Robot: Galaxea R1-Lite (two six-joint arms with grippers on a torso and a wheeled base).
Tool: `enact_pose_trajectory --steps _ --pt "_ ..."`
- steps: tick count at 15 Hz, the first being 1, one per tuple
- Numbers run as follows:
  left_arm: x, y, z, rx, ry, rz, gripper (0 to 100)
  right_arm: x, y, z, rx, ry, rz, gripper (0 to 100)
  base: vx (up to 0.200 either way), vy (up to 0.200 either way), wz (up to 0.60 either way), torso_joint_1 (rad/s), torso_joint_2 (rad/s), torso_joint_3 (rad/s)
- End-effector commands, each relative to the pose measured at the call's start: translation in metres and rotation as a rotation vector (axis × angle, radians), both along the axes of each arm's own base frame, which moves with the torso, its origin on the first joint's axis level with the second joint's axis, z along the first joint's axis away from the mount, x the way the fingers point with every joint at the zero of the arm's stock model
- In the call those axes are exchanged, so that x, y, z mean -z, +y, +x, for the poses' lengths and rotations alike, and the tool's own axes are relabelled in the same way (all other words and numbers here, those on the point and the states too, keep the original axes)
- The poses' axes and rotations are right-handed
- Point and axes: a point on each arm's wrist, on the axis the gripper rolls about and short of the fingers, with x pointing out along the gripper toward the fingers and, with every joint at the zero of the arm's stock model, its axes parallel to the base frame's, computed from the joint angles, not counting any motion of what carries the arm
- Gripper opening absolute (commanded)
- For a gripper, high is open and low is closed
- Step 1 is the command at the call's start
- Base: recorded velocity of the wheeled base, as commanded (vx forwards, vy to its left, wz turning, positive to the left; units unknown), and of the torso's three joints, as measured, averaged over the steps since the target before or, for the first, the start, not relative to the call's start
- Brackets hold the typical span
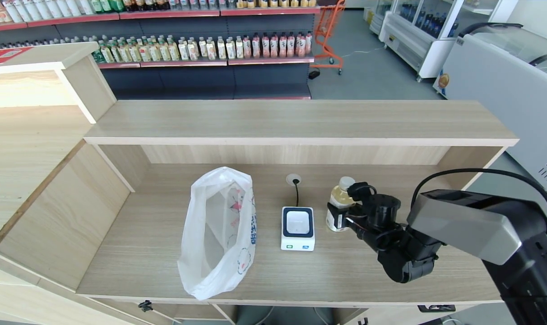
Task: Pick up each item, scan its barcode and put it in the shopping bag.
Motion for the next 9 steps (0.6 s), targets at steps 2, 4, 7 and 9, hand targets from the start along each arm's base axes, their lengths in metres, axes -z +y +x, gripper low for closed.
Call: enact_pose_trajectory --steps 2,4,7,9 --pt "0.000 0.000 0.000 0.000 0.000 0.000 100 -0.089 -0.020 -0.030 -0.102 -0.045 0.162 0 0.000 0.000 0.00 0.000 0.00 0.000" --pt "0.000 0.000 0.000 0.000 0.000 0.000 100 -0.154 -0.042 -0.074 -0.335 0.056 0.271 0 0.000 0.000 0.00 0.000 0.00 0.000" --pt "0.000 0.000 0.000 0.000 0.000 0.000 100 -0.205 -0.064 -0.119 -0.564 0.111 0.286 0 0.000 0.000 0.00 0.000 0.00 0.000" --pt "0.000 0.000 0.000 0.000 0.000 0.000 100 -0.236 -0.066 -0.151 -0.833 0.144 0.353 0 0.000 0.000 0.00 0.000 0.00 0.000"
